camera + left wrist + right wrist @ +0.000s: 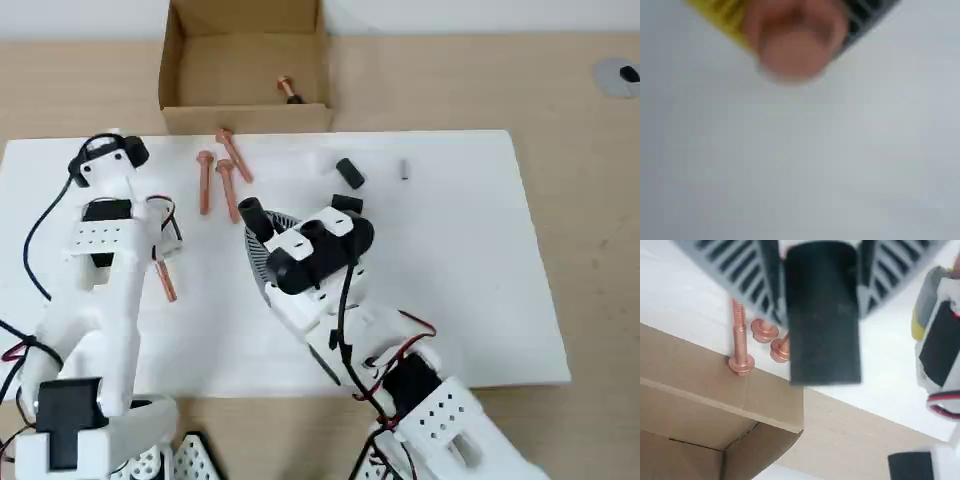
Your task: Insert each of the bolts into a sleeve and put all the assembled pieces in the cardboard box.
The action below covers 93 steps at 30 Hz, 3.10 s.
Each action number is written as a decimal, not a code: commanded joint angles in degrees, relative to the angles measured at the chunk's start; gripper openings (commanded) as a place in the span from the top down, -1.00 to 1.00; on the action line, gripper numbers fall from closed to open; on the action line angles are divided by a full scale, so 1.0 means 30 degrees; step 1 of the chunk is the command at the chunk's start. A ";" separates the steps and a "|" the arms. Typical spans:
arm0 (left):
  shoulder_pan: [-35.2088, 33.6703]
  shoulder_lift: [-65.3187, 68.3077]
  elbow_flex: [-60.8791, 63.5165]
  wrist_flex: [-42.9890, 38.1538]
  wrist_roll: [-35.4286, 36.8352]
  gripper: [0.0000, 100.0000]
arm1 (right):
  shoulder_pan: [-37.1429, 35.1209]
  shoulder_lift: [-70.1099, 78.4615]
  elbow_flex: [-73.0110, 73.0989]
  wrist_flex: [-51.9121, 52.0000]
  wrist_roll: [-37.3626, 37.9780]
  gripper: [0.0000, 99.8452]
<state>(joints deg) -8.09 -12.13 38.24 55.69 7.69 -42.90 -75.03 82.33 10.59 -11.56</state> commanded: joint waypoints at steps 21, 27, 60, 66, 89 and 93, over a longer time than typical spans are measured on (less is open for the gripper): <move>0.2256 0.0278 -0.1377 0.0117 -0.0908 0.77 | -0.0103 -0.0542 -0.1480 -0.0088 -0.0117 0.98; 0.2784 0.0278 -0.0791 -0.0088 -0.0938 0.76 | -0.0103 -0.0542 -0.1480 -0.0088 -0.0059 0.98; 0.2872 -0.0513 0.1905 -0.3311 -0.0821 0.99 | -0.0103 -0.0542 -0.1509 -0.0059 -0.0059 0.98; 0.3810 -0.6491 -0.1934 0.2549 -0.0821 0.99 | -0.0103 -0.0513 -0.1480 -0.0059 -0.0088 0.98; 0.6945 -2.9700 1.0227 -0.9553 -0.2549 1.00 | -0.1685 -0.0366 -0.0747 -0.0059 -0.0029 0.98; 0.6974 -2.9143 1.1223 -1.1429 -0.2491 1.00 | -0.1685 -0.0366 -0.0777 -0.0059 -0.0029 0.98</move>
<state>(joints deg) 13.01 -100.40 71.65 25.63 0.40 -47.21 -75.03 82.33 10.59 -11.56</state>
